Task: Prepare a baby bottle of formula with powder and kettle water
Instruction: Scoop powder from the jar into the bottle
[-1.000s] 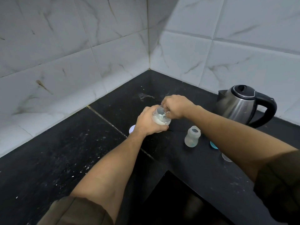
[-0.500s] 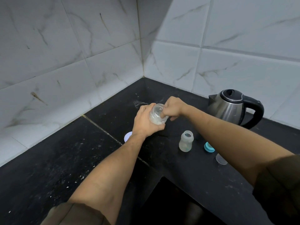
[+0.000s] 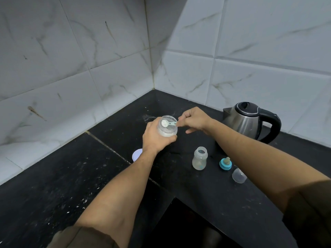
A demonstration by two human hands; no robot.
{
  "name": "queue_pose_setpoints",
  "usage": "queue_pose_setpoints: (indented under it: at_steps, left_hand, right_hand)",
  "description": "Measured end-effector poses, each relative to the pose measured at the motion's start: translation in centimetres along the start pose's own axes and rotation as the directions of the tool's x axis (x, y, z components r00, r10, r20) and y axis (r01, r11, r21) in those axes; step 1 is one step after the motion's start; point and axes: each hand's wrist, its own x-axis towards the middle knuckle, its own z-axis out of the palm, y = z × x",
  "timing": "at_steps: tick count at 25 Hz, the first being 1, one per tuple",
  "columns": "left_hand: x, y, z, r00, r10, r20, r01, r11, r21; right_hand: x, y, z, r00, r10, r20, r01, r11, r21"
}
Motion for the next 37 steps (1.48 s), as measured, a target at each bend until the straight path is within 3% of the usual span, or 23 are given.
queue_pose_setpoints:
  at_steps: [15, 19, 23, 26, 30, 33, 37]
  left_hand:
    - [0.6, 0.0, 1.0, 1.0, -0.03, -0.003, 0.03, 1.0, 0.002]
    - [0.9, 0.0, 1.0, 1.0, -0.022, 0.004, 0.022, 1.0, 0.002]
    - [1.0, -0.3, 1.0, 0.999, -0.038, 0.033, 0.038, 0.999, 0.012]
    - [0.9, -0.6, 1.3, 0.998, -0.059, 0.038, 0.059, 0.998, -0.003]
    - [0.8, -1.0, 1.2, 0.996, -0.072, 0.059, 0.072, 0.997, -0.002]
    - [0.4, -1.7, 1.2, 0.993, -0.1, 0.069, 0.102, 0.995, -0.02]
    - [-0.7, -3.2, 1.8, 0.984, -0.134, 0.119, 0.139, 0.99, -0.03]
  right_hand:
    - [-0.8, 1.2, -0.7, 0.93, -0.355, -0.093, 0.289, 0.865, -0.41]
    - [-1.0, 1.3, -0.6, 0.908, -0.393, -0.143, 0.304, 0.856, -0.419]
    - [-1.3, 1.1, -0.8, 0.946, -0.306, -0.106, 0.243, 0.886, -0.395]
    - [-1.6, 0.9, -0.8, 0.963, -0.237, -0.127, 0.195, 0.941, -0.277]
    - [-2.0, 1.1, -0.7, 0.994, 0.003, -0.108, 0.004, 0.998, 0.064]
    - [-3.0, 1.4, -0.3, 0.989, 0.138, -0.05, -0.12, 0.956, 0.269]
    - [-4.2, 2.4, 0.4, 0.967, 0.253, -0.001, -0.23, 0.881, 0.413]
